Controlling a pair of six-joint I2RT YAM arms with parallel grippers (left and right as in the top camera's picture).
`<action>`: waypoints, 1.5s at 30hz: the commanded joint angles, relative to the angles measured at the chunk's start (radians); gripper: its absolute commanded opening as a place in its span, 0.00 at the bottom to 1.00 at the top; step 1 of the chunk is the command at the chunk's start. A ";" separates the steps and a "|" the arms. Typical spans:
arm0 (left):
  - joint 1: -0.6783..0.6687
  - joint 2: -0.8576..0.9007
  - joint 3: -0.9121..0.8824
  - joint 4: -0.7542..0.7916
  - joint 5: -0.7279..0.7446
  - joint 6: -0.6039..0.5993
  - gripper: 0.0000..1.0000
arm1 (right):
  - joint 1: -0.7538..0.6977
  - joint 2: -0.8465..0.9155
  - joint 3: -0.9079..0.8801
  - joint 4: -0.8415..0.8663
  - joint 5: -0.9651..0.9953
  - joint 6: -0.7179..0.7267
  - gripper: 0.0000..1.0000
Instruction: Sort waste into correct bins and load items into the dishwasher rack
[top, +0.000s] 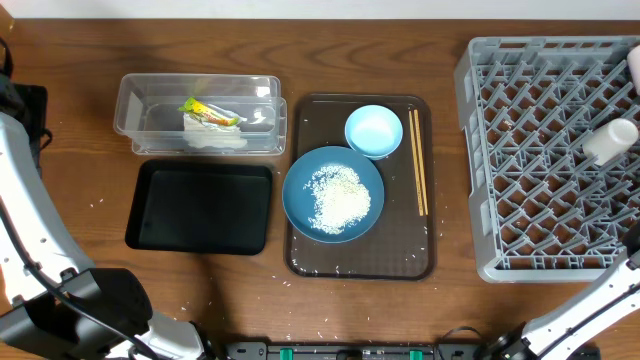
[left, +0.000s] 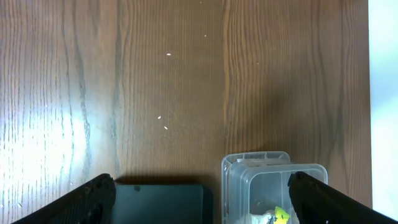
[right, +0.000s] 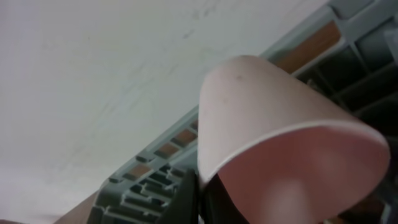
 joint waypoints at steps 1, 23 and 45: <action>0.002 0.006 -0.001 -0.005 -0.020 0.013 0.92 | -0.038 0.013 0.005 -0.034 0.019 -0.014 0.02; 0.002 0.006 -0.001 -0.005 -0.020 0.013 0.92 | -0.109 -0.125 0.020 -0.404 0.106 -0.149 0.15; 0.002 0.006 -0.001 -0.005 -0.020 0.013 0.92 | 0.004 -0.453 0.020 -0.700 0.345 -0.168 0.11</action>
